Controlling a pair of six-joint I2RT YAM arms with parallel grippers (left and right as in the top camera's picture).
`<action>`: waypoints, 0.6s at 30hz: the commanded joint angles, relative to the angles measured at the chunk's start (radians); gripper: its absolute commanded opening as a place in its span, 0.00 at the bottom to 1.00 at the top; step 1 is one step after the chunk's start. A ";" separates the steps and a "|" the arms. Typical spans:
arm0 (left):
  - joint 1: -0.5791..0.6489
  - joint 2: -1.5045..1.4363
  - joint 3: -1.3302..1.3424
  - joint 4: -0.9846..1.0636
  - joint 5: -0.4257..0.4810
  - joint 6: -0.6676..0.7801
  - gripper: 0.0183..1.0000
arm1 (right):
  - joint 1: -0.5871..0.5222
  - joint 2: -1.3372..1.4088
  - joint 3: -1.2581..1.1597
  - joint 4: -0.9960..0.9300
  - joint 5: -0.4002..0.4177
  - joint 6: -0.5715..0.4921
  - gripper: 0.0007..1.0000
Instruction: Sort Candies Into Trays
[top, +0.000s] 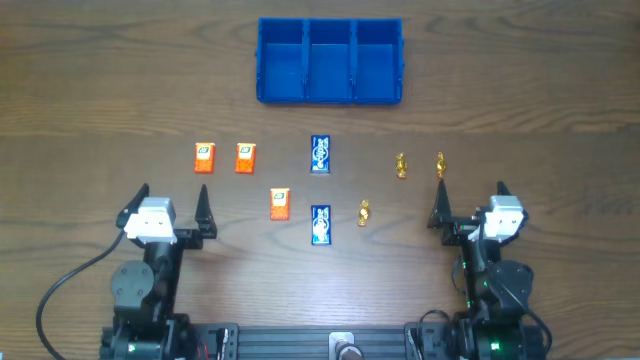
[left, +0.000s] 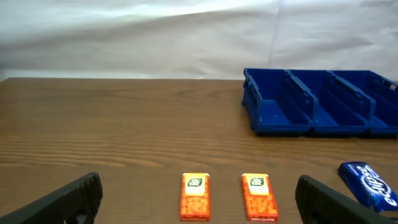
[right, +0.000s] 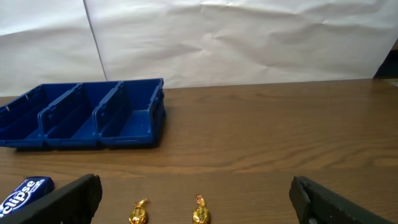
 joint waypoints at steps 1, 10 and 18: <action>0.002 -0.006 -0.017 -0.040 -0.057 0.026 1.00 | -0.003 -0.008 -0.006 0.001 -0.006 -0.014 1.00; 0.001 0.003 0.016 -0.056 -0.023 -0.086 1.00 | -0.003 -0.008 -0.006 0.001 -0.006 -0.014 1.00; 0.002 0.505 0.657 -0.520 0.030 -0.155 1.00 | -0.003 -0.008 -0.006 0.001 -0.006 -0.014 1.00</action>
